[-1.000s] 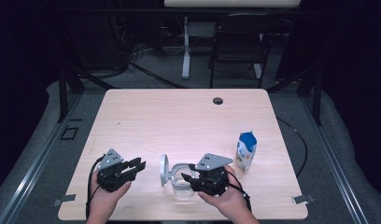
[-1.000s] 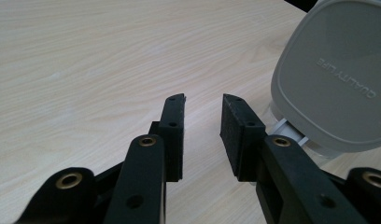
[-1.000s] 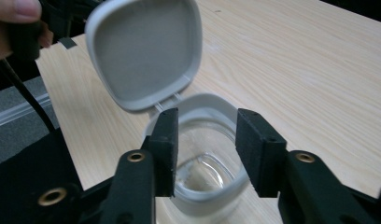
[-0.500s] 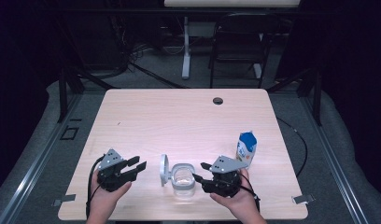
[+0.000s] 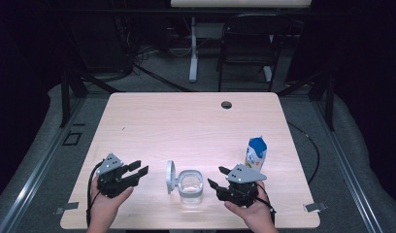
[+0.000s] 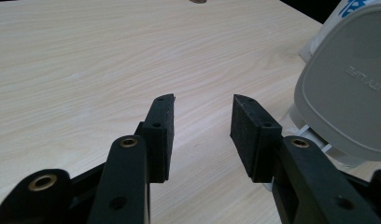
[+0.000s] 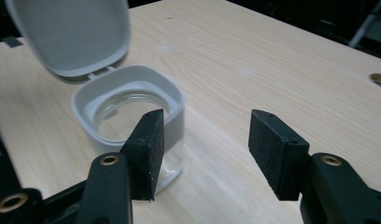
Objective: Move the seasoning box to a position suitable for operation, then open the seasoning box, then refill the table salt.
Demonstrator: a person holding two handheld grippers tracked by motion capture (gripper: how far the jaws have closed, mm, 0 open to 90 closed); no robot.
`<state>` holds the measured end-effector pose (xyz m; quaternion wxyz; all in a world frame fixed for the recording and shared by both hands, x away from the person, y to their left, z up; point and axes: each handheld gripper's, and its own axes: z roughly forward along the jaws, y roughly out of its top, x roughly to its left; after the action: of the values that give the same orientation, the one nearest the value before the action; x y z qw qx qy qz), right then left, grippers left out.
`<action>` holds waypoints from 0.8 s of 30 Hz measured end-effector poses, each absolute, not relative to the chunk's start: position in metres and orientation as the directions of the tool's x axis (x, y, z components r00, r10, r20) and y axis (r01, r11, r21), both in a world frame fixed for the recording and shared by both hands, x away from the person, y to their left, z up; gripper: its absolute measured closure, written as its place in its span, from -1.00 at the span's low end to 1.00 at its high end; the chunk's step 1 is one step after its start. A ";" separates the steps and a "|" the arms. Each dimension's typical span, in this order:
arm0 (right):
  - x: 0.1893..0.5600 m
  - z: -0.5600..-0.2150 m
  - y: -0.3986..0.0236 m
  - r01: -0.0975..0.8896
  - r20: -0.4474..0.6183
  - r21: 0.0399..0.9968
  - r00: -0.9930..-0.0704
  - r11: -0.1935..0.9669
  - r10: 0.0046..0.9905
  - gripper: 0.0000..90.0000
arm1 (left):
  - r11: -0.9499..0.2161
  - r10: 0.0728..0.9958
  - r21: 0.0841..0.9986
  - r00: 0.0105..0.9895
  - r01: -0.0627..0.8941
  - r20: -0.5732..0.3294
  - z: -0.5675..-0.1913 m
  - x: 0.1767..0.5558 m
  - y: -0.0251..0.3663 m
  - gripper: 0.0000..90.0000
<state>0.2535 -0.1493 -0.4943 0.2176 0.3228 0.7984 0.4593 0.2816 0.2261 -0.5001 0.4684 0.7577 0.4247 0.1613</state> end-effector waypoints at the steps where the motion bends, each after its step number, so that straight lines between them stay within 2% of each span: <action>1: 0.253 -0.494 -0.151 0.313 -0.054 0.878 -0.686 0.362 0.725 0.01 | -0.193 0.797 0.848 0.583 0.494 -0.159 -0.500 0.282 0.227 0.34; 10: 0.254 -0.493 -0.173 0.393 0.041 0.874 -0.646 0.286 0.762 -0.04 | -0.156 0.813 0.856 0.556 0.494 -0.173 -0.497 0.286 0.233 0.24; 17: 0.255 -0.491 -0.194 0.414 0.039 0.861 -0.633 0.296 0.773 0.19 | -0.160 0.827 0.848 0.538 0.505 -0.164 -0.500 0.286 0.236 0.23; 24: 0.255 -0.491 -0.218 0.422 0.032 0.856 -0.621 0.299 0.783 0.22 | -0.163 0.834 0.848 0.530 0.504 -0.155 -0.499 0.284 0.240 0.23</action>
<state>0.2545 -0.2179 -0.4911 0.2014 0.3862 0.7804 0.4487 0.2842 0.2399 -0.4992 0.4638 0.7415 0.4512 0.1776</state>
